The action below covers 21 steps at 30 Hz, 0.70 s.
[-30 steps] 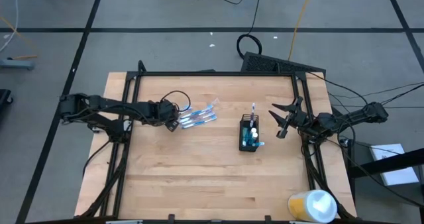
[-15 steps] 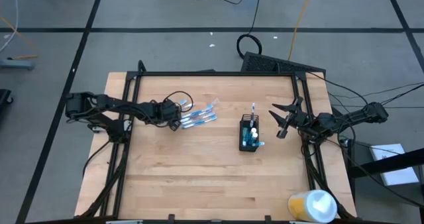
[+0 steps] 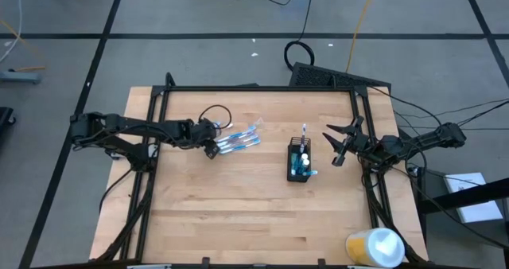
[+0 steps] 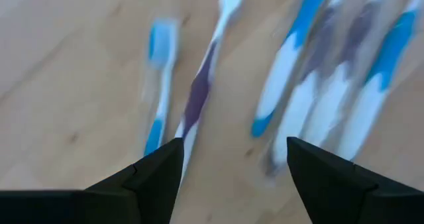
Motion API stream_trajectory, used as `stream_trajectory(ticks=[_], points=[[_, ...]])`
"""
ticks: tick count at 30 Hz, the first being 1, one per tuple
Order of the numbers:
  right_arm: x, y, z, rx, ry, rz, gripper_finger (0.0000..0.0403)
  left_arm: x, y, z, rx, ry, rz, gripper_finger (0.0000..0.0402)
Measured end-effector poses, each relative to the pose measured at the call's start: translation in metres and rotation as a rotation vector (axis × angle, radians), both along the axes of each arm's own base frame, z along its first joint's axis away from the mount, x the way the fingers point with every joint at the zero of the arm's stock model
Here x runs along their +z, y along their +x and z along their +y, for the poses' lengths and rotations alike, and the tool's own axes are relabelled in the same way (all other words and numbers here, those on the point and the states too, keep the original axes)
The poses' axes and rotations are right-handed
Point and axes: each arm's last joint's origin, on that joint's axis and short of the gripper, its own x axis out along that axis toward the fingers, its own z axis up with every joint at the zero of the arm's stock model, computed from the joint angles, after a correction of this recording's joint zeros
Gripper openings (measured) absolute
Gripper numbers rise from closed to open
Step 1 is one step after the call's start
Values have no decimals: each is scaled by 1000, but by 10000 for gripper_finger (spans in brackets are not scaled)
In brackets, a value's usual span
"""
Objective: Pick & Place toothbrushing station
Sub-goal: Put the purple toothbrush into the top section of the mesh organizer
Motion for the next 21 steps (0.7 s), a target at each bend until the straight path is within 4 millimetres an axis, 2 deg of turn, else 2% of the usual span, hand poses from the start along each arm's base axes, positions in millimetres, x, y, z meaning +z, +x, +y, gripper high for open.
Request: stream_trajectory(ticks=[6, 12, 21], points=[[0, 0, 0, 0, 0, -1, 130, 6, 15, 11, -68, 96, -132, 269], [0, 0, 0, 0, 0, -1, 130, 2, 17, 30, -60, 132, -143, 269], [0, 0, 0, -1, -1, 3, 130, -19, 24, 44, -95, 61, -140, 268]])
